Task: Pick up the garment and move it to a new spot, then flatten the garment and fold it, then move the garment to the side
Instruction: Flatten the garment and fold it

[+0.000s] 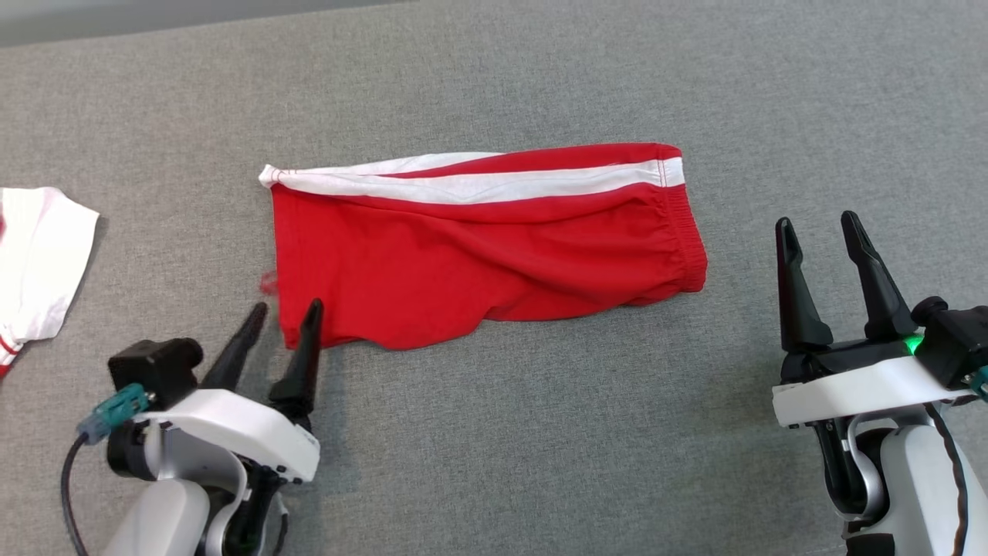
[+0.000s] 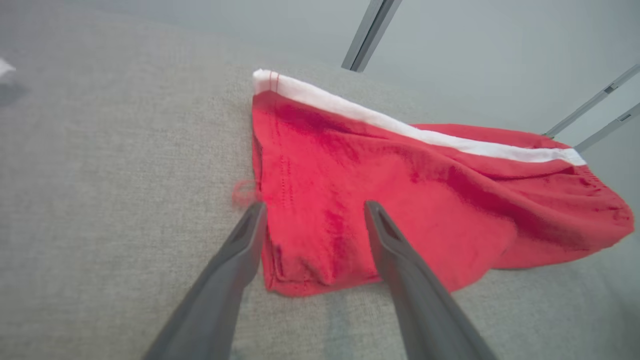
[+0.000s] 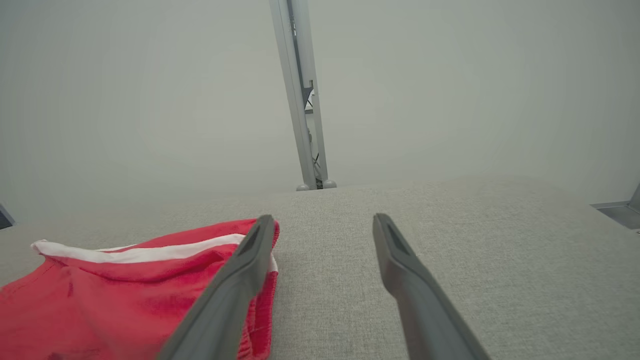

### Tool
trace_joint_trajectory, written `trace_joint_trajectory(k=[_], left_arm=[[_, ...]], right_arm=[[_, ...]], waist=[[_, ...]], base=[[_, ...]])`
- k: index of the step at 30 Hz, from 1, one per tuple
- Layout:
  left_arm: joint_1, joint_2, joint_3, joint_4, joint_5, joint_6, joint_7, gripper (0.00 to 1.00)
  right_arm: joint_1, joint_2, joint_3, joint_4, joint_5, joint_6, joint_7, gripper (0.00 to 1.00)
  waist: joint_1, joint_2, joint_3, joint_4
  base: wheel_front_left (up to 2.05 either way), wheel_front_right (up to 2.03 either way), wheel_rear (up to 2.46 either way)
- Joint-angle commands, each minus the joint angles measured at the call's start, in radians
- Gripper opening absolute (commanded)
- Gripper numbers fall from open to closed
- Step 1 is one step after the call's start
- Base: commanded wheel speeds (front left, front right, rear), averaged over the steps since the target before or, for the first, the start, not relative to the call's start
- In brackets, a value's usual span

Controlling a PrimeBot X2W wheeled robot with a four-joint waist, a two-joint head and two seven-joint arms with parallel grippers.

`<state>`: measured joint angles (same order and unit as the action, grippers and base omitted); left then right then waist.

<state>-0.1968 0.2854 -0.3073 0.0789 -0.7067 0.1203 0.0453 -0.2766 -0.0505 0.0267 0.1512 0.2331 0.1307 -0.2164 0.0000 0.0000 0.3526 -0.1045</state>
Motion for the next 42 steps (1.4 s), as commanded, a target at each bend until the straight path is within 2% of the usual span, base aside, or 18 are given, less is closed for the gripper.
trace_joint_trajectory(k=[1, 7, 11, 14, 21, 31, 35, 42], left_arm=[[0.001, 0.012, 0.016, 0.004, 0.02, 0.008, -0.041, 1.0], [-0.027, 0.026, 0.04, -0.004, 0.117, 0.029, -0.218, 1.0], [-0.04, 0.047, 0.046, -0.028, 0.213, 0.068, -0.283, 1.0], [-0.029, 0.068, 0.043, -0.037, 0.253, 0.085, -0.288, 1.0], [-0.005, 0.079, 0.029, -0.057, 0.266, 0.102, -0.268, 1.0], [-0.03, 0.066, 0.004, -0.048, 0.261, 0.093, -0.256, 1.0], [-0.047, 0.06, -0.01, -0.043, 0.263, 0.089, -0.251, 1.0], [-0.082, 0.034, -0.046, -0.014, 0.258, 0.065, -0.249, 1.0]], right_arm=[[0.006, -0.008, 0.003, -0.01, -0.003, 0.0, -0.011, 1.0], [0.018, -0.019, 0.001, -0.012, -0.019, 0.0, -0.004, 1.0], [0.027, -0.022, -0.009, -0.016, -0.045, 0.0, 0.021, 1.0], [0.035, -0.024, -0.014, -0.019, -0.066, 0.0, 0.043, 1.0], [0.05, -0.025, -0.02, -0.025, -0.088, 0.0, 0.075, 1.0], [0.013, -0.04, -0.014, -0.015, -0.102, 0.0, 0.138, 1.0], [-0.032, -0.047, 0.02, 0.04, -0.09, 0.0, 0.173, 1.0], [-0.12, -0.049, 0.076, 0.219, -0.049, 0.0, 0.199, 1.0]], waist=[[0.0, 0.0, -0.01, 0.001], [0.0, 0.0, -0.045, 0.014], [0.0, 0.0, -0.072, 0.028], [0.0, 0.0, -0.082, 0.034], [0.0, 0.0, -0.096, 0.05], [0.0, 0.0, -0.078, 0.084], [0.0, 0.0, -0.058, 0.1], [0.0, 0.0, -0.022, 0.126]], base=[[0.0, 0.0, 0.0], [0.0, 0.0, 0.0], [0.0, 0.0, 0.0], [0.0, 0.0, 0.0], [0.0, 0.0, 0.0], [0.0, 0.0, 0.0], [0.0, 0.0, 0.0], [0.0, 0.0, 0.0]])
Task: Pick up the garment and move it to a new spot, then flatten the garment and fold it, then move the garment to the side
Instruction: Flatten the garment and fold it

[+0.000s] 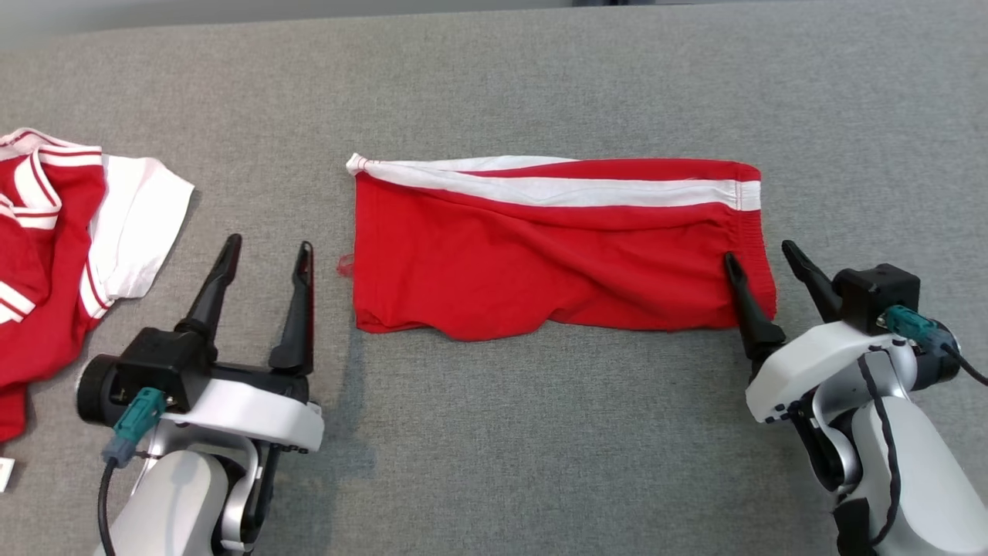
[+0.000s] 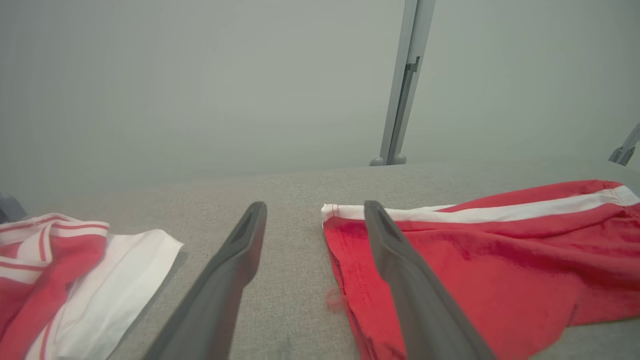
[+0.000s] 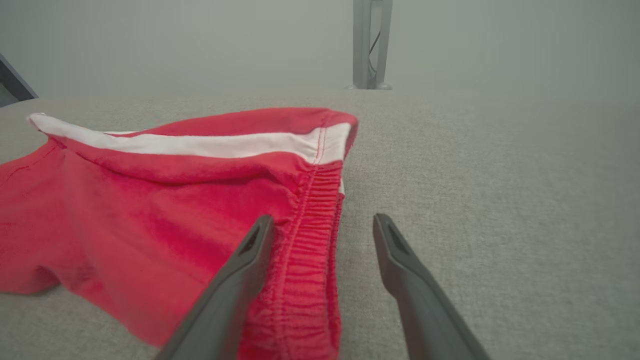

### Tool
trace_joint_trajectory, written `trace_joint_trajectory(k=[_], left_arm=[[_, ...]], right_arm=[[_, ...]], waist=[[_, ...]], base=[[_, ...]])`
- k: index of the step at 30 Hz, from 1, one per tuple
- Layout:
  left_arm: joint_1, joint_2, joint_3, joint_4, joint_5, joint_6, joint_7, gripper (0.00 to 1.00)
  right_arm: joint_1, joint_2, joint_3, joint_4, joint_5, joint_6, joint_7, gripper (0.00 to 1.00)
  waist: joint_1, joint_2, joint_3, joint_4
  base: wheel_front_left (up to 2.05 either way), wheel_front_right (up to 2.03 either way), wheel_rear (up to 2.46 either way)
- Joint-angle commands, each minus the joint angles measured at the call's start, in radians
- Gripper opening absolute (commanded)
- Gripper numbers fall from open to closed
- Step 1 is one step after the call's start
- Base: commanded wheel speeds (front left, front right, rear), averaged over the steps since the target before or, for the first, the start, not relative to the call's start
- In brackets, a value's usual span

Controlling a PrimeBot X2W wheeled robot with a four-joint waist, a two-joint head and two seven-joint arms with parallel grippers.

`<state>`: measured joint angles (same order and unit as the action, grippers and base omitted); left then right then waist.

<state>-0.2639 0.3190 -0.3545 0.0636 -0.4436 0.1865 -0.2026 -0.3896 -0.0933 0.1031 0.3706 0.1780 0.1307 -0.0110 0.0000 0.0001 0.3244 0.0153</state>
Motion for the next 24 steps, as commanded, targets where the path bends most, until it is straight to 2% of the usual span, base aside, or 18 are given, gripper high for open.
trace_joint_trajectory(k=[1, 9, 10, 11, 12, 13, 20, 24], left_arm=[[-0.02, -0.002, -0.002, 0.006, -0.003, -0.002, -0.003, 1.0], [-0.043, -0.023, -0.022, 0.048, -0.01, -0.02, -0.016, 1.0], [-0.046, -0.024, -0.022, 0.051, -0.011, -0.021, -0.017, 1.0], [-0.048, -0.024, -0.022, 0.054, -0.011, -0.022, -0.017, 1.0], [-0.051, -0.024, -0.022, 0.057, -0.011, -0.023, -0.019, 1.0], [-0.052, -0.023, -0.021, 0.058, -0.012, -0.023, -0.02, 1.0], [-0.04, -0.017, -0.017, 0.061, -0.015, -0.017, -0.023, 1.0], [-0.026, -0.011, -0.017, 0.059, -0.022, -0.014, -0.015, 1.0]], right_arm=[[-0.018, -0.005, 0.004, 0.026, 0.011, 0.0, -0.008, 1.0], [-0.081, 0.008, 0.069, 0.22, 0.087, 0.0, -0.02, 1.0], [-0.086, 0.01, 0.077, 0.237, 0.102, 0.0, -0.025, 0.56], [-0.089, 0.012, 0.081, 0.254, 0.119, 0.0, -0.027, 0.46], [-0.095, 0.013, 0.09, 0.266, 0.134, 0.0, -0.032, 0.18], [-0.099, 0.01, 0.094, 0.273, 0.147, 0.0, -0.04, 0.0], [-0.095, -0.031, 0.091, 0.283, 0.232, -0.001, -0.063, 0.0], [-0.068, -0.085, 0.059, 0.278, 0.269, -0.001, -0.066, 0.0]], waist=[[0.0, -0.0001, 0.01, 0.008], [0.0, -0.0001, 0.03, 0.019], [0.0, -0.0001, 0.031, 0.019], [0.0, -0.0001, 0.031, 0.019], [0.0, -0.0001, 0.031, 0.018], [0.0, -0.0001, 0.031, 0.016], [0.0, -0.0001, 0.018, -0.004], [0.0, -0.0001, 0.009, -0.024]], base=[[0.0, 0.0, 0.0], [0.0, 0.0, 0.0], [0.0, 0.0, 0.0], [0.0, 0.0, 0.0], [0.0, 0.0, 0.0], [0.0, 0.0, 0.0], [0.0, 0.0, 0.0], [0.0, 0.0, 0.0]])
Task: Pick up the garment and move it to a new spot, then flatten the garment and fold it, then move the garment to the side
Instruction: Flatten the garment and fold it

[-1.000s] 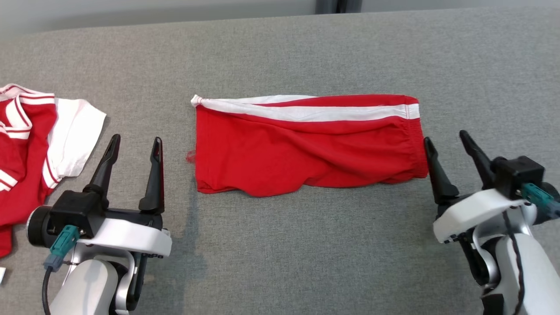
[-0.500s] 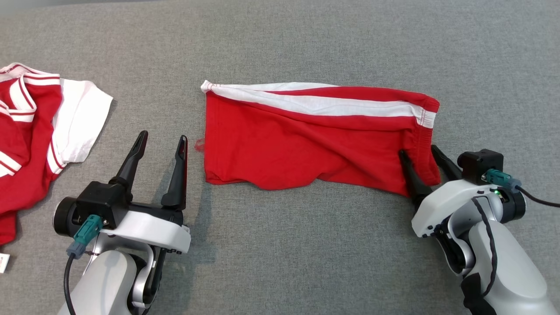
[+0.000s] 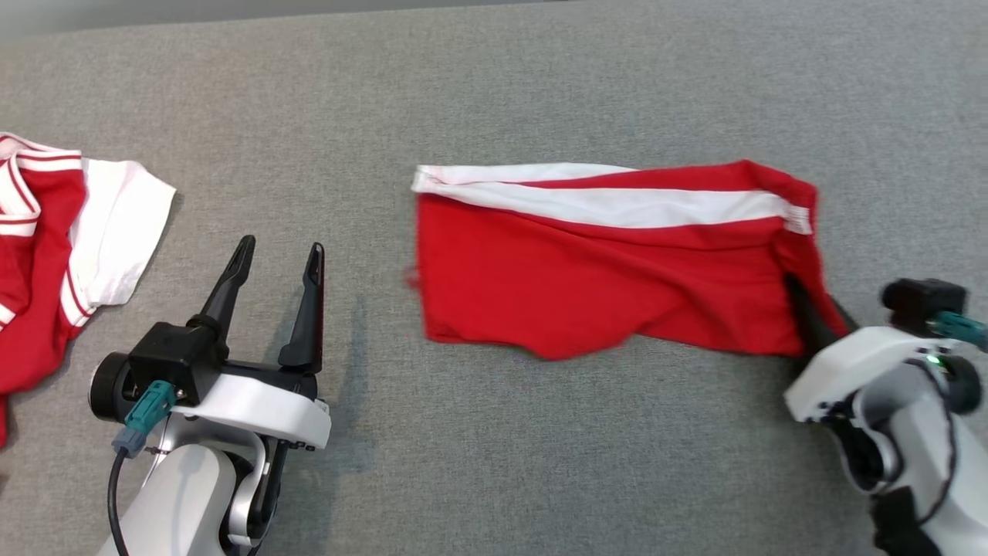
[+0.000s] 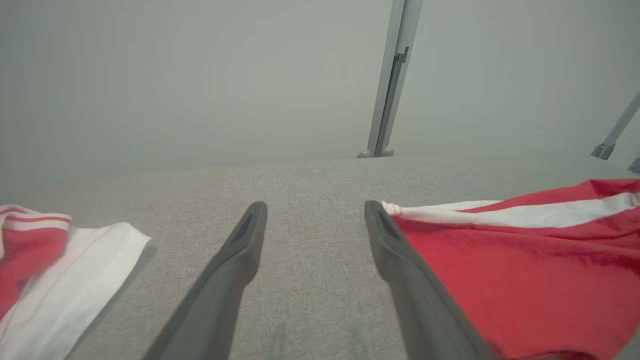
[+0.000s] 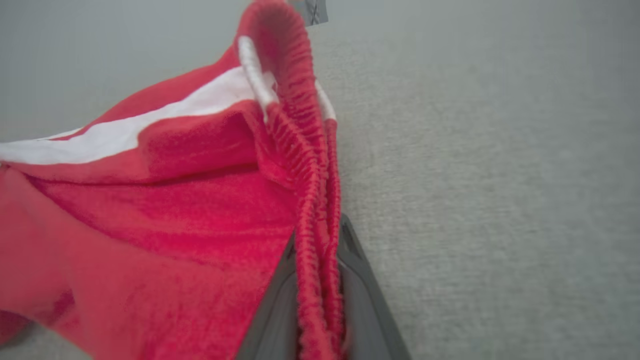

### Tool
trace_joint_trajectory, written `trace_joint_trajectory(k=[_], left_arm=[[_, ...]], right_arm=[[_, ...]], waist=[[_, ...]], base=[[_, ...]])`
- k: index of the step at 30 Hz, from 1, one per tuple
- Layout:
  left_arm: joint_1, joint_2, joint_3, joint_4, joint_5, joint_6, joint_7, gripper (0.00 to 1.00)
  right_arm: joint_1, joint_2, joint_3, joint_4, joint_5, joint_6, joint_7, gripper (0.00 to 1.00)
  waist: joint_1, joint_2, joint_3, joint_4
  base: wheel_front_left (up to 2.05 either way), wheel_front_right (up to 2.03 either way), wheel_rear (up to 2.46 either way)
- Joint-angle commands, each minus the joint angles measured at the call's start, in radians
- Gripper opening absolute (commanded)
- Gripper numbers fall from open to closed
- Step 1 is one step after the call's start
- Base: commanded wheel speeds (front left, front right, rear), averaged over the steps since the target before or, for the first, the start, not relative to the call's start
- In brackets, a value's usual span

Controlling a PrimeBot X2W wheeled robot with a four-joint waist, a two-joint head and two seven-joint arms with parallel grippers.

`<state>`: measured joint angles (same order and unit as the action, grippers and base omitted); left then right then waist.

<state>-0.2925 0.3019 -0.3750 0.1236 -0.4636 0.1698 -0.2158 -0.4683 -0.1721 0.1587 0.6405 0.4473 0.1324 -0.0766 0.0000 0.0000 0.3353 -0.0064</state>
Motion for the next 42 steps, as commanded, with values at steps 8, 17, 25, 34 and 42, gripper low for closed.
trace_joint_trajectory(k=[8, 17, 25, 34, 42], left_arm=[[0.014, 0.013, -0.004, -0.013, -0.005, 0.009, 0.013, 1.0], [0.017, 0.027, -0.012, -0.032, -0.006, 0.016, 0.034, 1.0], [0.009, 0.026, -0.023, -0.045, -0.007, 0.015, 0.042, 1.0], [-0.025, -0.001, -0.052, -0.027, -0.013, -0.004, 0.031, 1.0], [-0.04, -0.021, -0.061, 0.004, -0.019, -0.014, 0.009, 1.0]], right_arm=[[0.027, -0.055, -0.099, -0.002, 0.051, -0.002, 0.031, 0.0], [0.024, 0.015, 0.017, -0.262, 0.194, -0.002, 0.203, 0.0], [0.032, 0.054, 0.111, -0.503, 0.182, -0.002, 0.329, 0.0], [-0.036, 0.109, 0.217, -0.417, 0.107, -0.002, 0.324, 0.0], [-0.09, 0.119, 0.285, -0.269, 0.074, -0.002, 0.245, 1.0]], waist=[[0.0, 0.0, -0.012, -0.033], [0.0, 0.0, -0.024, -0.055], [0.0, 0.0, -0.018, -0.043], [0.0, 0.0, 0.011, 0.021], [0.0, 0.0, 0.033, 0.063]], base=[[0.0, 0.0, 0.0], [0.0, 0.0, 0.0], [0.0, 0.0, 0.0], [0.0, 0.0, 0.0], [0.0, 0.0, 0.0]])
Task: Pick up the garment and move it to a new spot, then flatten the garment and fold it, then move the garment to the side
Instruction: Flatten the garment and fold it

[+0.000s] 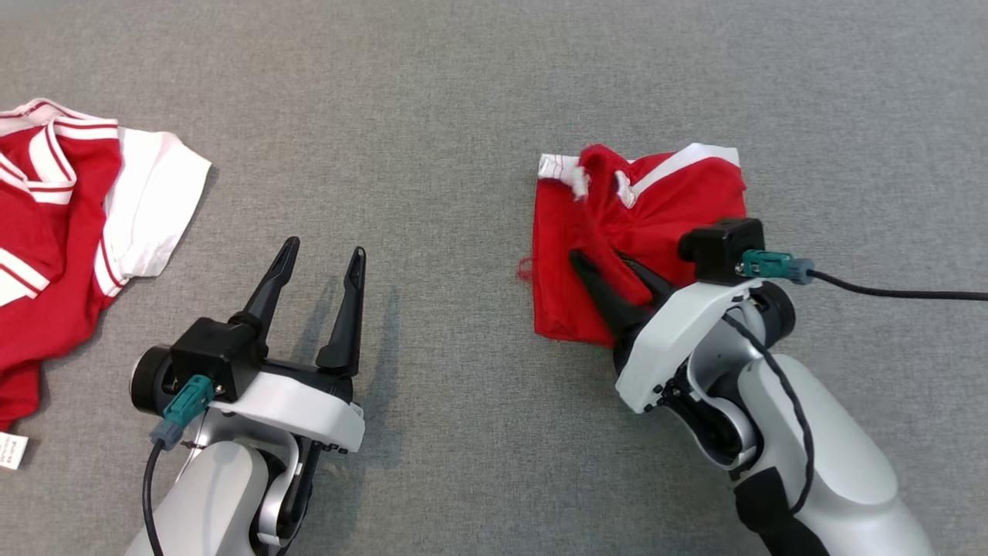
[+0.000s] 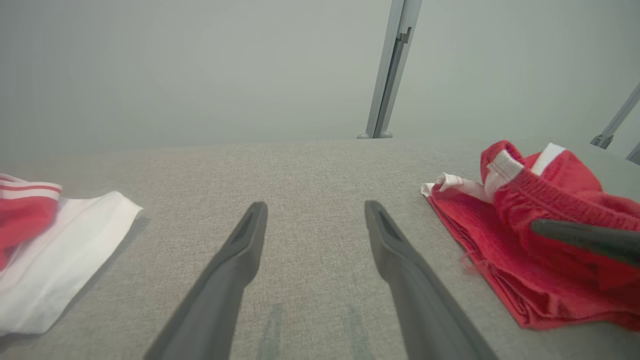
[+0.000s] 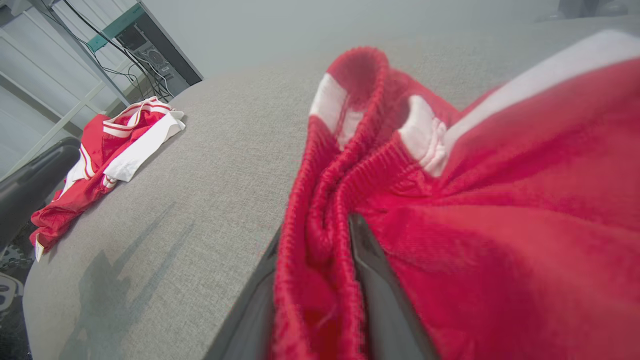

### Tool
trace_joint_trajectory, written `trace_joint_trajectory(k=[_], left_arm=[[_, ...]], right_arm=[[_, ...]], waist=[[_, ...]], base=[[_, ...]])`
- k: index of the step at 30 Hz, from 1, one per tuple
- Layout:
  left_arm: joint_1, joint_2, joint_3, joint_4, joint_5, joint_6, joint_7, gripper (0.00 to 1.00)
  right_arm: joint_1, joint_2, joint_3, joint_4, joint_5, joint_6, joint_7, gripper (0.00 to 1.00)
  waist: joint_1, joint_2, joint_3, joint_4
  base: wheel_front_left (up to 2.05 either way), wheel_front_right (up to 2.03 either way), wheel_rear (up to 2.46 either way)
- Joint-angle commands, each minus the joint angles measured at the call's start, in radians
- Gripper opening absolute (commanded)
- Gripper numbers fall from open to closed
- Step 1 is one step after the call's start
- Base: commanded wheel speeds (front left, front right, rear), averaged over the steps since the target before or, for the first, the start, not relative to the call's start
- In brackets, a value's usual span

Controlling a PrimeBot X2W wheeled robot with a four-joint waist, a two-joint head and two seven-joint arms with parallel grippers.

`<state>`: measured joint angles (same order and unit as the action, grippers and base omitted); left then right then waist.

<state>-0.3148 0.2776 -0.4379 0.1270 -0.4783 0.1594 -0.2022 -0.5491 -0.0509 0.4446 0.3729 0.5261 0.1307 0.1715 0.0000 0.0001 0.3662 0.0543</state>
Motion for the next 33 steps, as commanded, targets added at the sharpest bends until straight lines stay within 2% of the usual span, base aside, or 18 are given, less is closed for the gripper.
trace_joint_trajectory(k=[1, 8, 13, 18, 23, 29, 33], left_arm=[[-0.019, 0.002, 0.001, 0.004, -0.004, -0.006, -0.006, 1.0], [-0.016, 0.0, -0.002, 0.026, -0.008, -0.006, -0.016, 1.0], [-0.001, 0.004, 0.002, 0.032, -0.014, 0.0, -0.021, 1.0], [0.03, 0.013, 0.031, 0.014, -0.032, 0.012, -0.029, 1.0], [0.073, 0.037, 0.07, -0.039, -0.032, 0.056, -0.037, 1.0], [0.129, 0.073, 0.124, -0.12, -0.044, 0.098, -0.039, 1.0], [0.164, 0.095, 0.142, -0.164, -0.041, 0.115, -0.029, 1.0]], right_arm=[[-0.012, -0.001, 0.015, 0.006, 0.006, 0.0, -0.013, 1.0], [-0.014, -0.003, 0.117, -0.022, 0.053, 0.0, -0.088, 1.0], [0.017, -0.003, 0.108, -0.089, 0.026, 0.0, -0.168, 1.0], [0.092, -0.016, -0.007, -0.175, -0.044, 0.0, -0.254, 1.0], [0.179, -0.041, -0.173, -0.27, -0.119, 0.0, -0.307, 1.0], [0.28, -0.074, -0.353, -0.346, -0.221, 0.0, -0.303, 1.0], [0.332, -0.079, -0.416, -0.371, -0.271, 0.0, -0.281, 1.0]], waist=[[0.0, -0.0001, 0.003, 0.004], [0.0, -0.0001, -0.01, -0.004], [0.0, -0.0001, -0.041, -0.018], [0.0, -0.0001, -0.085, -0.035], [0.0, -0.0001, -0.124, -0.056], [0.0, -0.0001, -0.172, -0.064], [0.0, -0.0001, -0.207, -0.06]], base=[[0.0, 0.0, 0.0], [0.0, 0.0, 0.0], [0.0, 0.0, 0.0], [0.0, 0.0, 0.0], [0.0, 0.0, 0.0], [0.0, 0.0, 0.0], [0.0, 0.0, 0.0]])
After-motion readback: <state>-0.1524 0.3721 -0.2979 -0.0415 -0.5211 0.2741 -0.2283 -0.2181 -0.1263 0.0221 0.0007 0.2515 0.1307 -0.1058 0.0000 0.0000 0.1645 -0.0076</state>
